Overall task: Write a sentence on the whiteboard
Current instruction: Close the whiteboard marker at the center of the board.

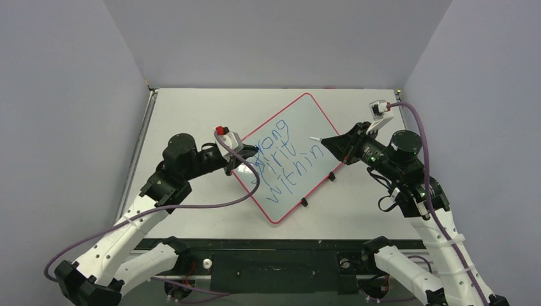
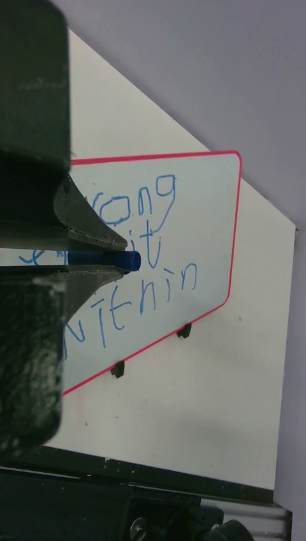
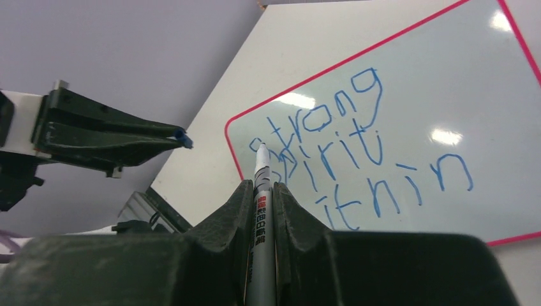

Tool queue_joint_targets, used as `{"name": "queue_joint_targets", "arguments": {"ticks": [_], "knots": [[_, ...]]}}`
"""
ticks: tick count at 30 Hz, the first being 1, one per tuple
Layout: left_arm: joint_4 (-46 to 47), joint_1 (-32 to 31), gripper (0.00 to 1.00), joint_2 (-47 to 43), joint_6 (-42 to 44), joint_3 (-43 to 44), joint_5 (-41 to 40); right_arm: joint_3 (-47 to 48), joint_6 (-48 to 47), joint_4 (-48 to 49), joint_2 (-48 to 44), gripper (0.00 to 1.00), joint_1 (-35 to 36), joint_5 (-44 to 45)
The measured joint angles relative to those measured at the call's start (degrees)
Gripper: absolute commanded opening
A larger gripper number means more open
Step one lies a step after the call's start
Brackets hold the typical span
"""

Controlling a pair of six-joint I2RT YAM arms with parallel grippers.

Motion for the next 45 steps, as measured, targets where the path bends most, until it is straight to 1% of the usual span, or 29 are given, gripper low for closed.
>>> {"name": "queue_joint_targets", "arguments": {"ticks": [3,7,12,19,24,33,45], "knots": [[3.2,-1.7,0.0,2.2,1.0,-0.6,3.4,0.2,1.6,1.2,0.1,0.0,1.0,-1.9],[5.8,-2.5,0.0,4.5,2.8,-0.7,8.5,1.1,2.3,1.2,1.4,0.0,3.2,-3.8],[5.8,-2.6,0.0,9.0,5.8,1.1,13.7,1.6,2.2,1.1,2.7,0.0,6.1,-4.5],[6.1,-2.6,0.0,10.8,7.5,2.3,17.5,1.7,2.2,1.1,2.8,0.0,9.4,-4.4],[6.3,-2.9,0.0,11.7,7.6,2.3,19.2,1.7,2.2,1.1,3.2,0.0,11.1,-3.9],[6.6,-3.8,0.0,13.1,7.6,2.8,21.0,1.7,2.2,1.1,4.4,0.0,12.0,-2.6],[7.0,-4.7,0.0,14.4,7.6,3.5,21.5,0.2,2.2,1.1,4.4,0.0,13.9,-1.2]]}}
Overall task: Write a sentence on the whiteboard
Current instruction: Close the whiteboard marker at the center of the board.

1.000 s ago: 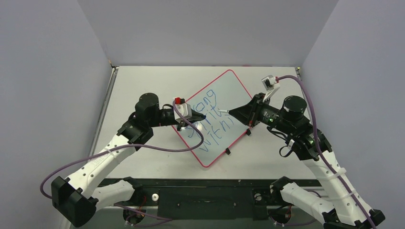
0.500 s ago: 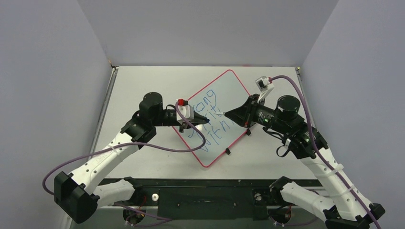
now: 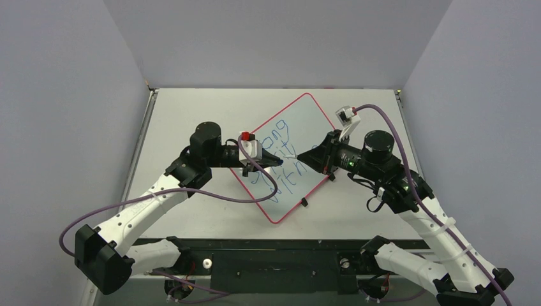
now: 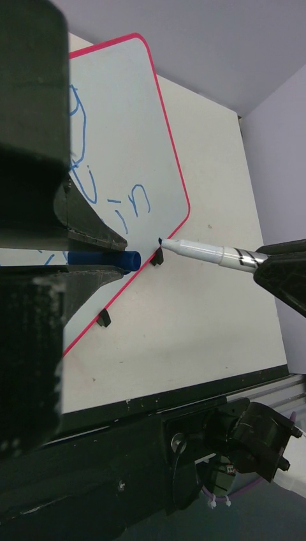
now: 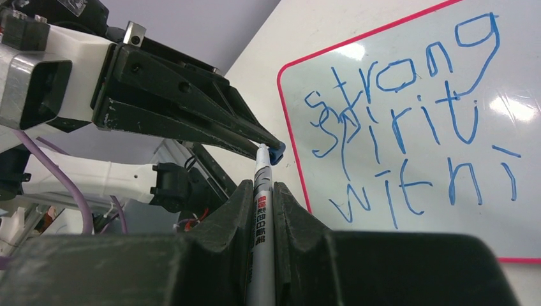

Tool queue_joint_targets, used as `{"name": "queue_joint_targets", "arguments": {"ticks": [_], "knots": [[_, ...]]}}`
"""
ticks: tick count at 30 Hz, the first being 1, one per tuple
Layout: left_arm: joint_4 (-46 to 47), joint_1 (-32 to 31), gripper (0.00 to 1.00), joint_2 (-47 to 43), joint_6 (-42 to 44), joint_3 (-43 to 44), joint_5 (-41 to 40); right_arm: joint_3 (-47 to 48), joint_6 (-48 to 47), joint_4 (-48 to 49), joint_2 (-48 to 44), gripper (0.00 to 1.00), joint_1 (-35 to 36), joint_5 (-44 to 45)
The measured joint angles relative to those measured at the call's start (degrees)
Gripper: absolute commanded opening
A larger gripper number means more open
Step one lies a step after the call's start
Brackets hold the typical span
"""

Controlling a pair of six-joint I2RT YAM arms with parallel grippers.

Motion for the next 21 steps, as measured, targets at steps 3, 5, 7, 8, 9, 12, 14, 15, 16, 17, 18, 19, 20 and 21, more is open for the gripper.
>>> {"name": "queue_joint_targets", "arguments": {"ticks": [3,5,7,8,9,12,14,15,16,17,18,19,20,21], "knots": [[0.4,0.0,0.0,0.2,-0.2,0.3,0.0,-0.8,0.0,0.0,0.0,0.0,0.2,0.3],[0.7,0.0,0.0,0.2,-0.3,0.3,0.0,-1.3,0.0,0.0,0.0,0.0,0.5,0.5],[0.9,0.0,0.0,0.2,-0.3,0.3,0.0,-1.6,0.0,-0.1,0.0,0.0,0.8,0.9],[0.9,0.0,0.0,0.2,-0.4,0.3,0.0,-1.7,0.0,-0.1,0.0,0.0,0.9,1.0],[0.9,0.0,0.0,0.2,-0.5,0.3,0.0,-1.8,0.0,-0.1,0.0,0.0,1.0,1.0],[1.0,-0.1,0.0,0.3,-0.5,0.3,0.0,-1.8,0.0,-0.1,0.0,0.0,1.2,1.4],[1.3,-0.2,0.0,0.3,-0.7,0.3,0.0,-1.9,0.0,-0.1,0.0,0.0,1.5,1.5],[1.3,-0.3,0.0,0.3,-0.7,0.3,0.0,-1.9,0.0,-0.1,0.0,0.0,1.5,1.5],[1.3,-0.4,0.0,0.3,-0.7,0.3,0.0,-1.9,0.0,-0.1,0.0,0.0,1.6,1.6],[1.3,-0.5,0.0,0.3,-0.7,0.3,0.0,-2.0,0.0,-0.1,0.0,0.0,1.6,1.6],[1.4,-0.5,0.0,0.3,-0.7,0.3,0.0,-2.0,0.0,-0.1,0.0,0.0,1.8,1.6],[1.4,-0.6,0.0,0.3,-0.8,0.3,0.0,-2.1,0.0,-0.1,0.0,0.0,1.9,1.7],[1.4,-0.6,0.0,0.3,-0.8,0.3,0.0,-2.2,0.0,0.0,0.0,0.0,1.9,1.8],[1.4,-0.7,0.0,0.3,-0.9,0.3,0.0,-2.2,0.0,0.0,0.0,0.0,1.9,1.9]]}}
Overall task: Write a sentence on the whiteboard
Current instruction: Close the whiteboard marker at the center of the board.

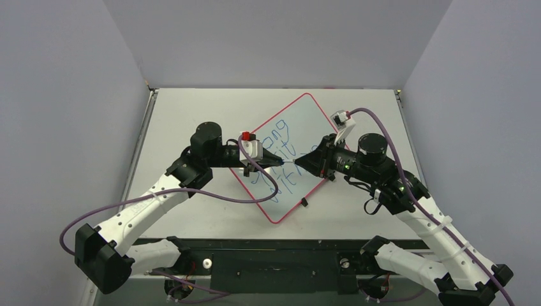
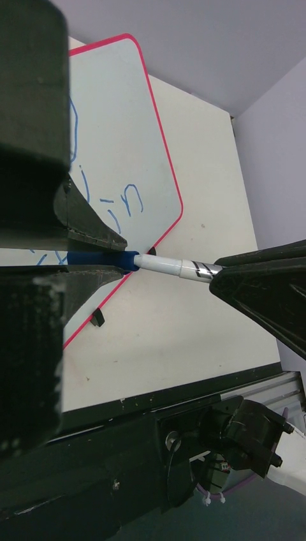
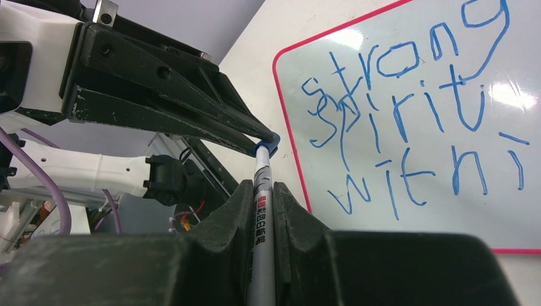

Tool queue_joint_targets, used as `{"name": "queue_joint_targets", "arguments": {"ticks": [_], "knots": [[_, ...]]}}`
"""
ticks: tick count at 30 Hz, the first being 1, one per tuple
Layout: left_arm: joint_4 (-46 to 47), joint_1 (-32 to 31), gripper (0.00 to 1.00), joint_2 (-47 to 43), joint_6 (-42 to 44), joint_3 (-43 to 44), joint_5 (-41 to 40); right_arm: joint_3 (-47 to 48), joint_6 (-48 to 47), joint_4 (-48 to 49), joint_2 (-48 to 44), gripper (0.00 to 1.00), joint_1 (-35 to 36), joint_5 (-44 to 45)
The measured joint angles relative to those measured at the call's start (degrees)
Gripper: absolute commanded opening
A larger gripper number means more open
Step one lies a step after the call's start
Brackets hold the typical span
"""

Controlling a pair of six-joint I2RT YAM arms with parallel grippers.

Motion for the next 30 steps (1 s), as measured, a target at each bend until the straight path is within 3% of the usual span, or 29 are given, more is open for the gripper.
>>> {"name": "queue_joint_targets", "arguments": {"ticks": [30], "knots": [[2.7,-1.9,0.0,5.0,-7.5,0.2,-1.9,5.6,-4.3,-7.2,8.0,0.0,2.8,5.1]]}}
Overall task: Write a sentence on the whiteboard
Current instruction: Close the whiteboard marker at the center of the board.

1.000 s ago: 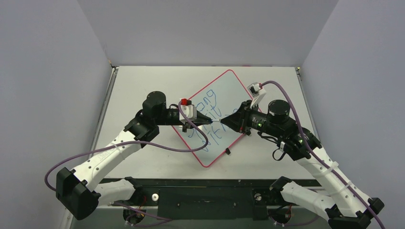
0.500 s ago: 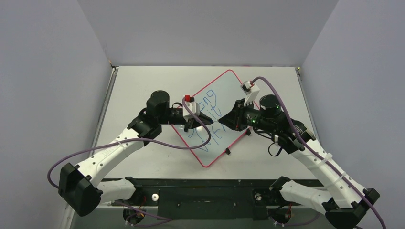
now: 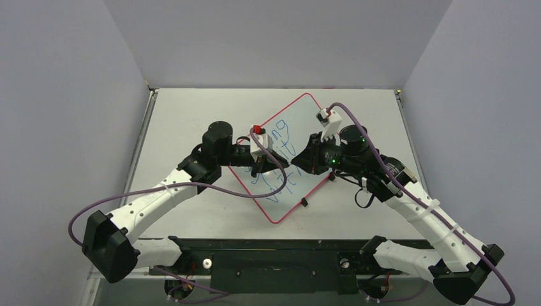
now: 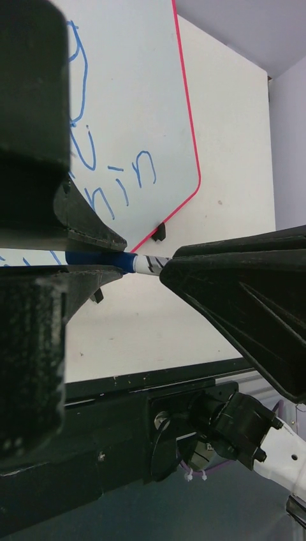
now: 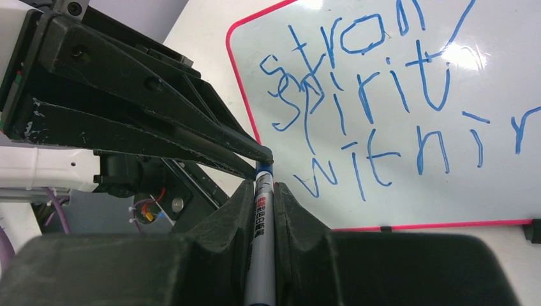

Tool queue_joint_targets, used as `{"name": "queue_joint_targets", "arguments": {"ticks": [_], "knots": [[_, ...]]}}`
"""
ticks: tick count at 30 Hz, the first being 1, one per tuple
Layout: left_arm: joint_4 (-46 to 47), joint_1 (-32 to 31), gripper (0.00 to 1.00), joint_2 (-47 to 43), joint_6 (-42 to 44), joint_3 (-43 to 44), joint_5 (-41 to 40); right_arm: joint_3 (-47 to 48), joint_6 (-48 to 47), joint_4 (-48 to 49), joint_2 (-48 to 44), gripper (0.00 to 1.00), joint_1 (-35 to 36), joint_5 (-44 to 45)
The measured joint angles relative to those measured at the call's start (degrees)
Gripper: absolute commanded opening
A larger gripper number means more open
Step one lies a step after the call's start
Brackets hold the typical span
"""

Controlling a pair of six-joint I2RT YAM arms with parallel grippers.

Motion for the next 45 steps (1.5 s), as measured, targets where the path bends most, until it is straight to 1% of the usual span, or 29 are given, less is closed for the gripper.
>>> {"name": "queue_joint_targets", "arguments": {"ticks": [17,31,37,42,45], "knots": [[3.9,-0.4,0.0,3.4,-6.4,0.3,-1.0,-0.4,-0.9,0.3,0.2,0.0,1.7,6.4],[10.5,-0.5,0.0,10.3,-15.6,5.7,0.7,-3.7,-1.1,4.9,-3.0,0.0,1.7,14.7],[12.5,-0.5,0.0,11.5,-16.8,7.8,1.4,-4.3,-0.9,5.6,-3.2,0.0,1.7,16.6],[16.3,-3.1,0.21,10.2,-14.8,10.5,1.0,-4.3,-0.2,3.3,-1.5,0.0,4.9,12.3],[16.4,-2.8,0.3,7.7,-13.1,10.6,0.1,-4.3,-0.3,0.9,-0.9,0.0,4.6,11.6]]}}
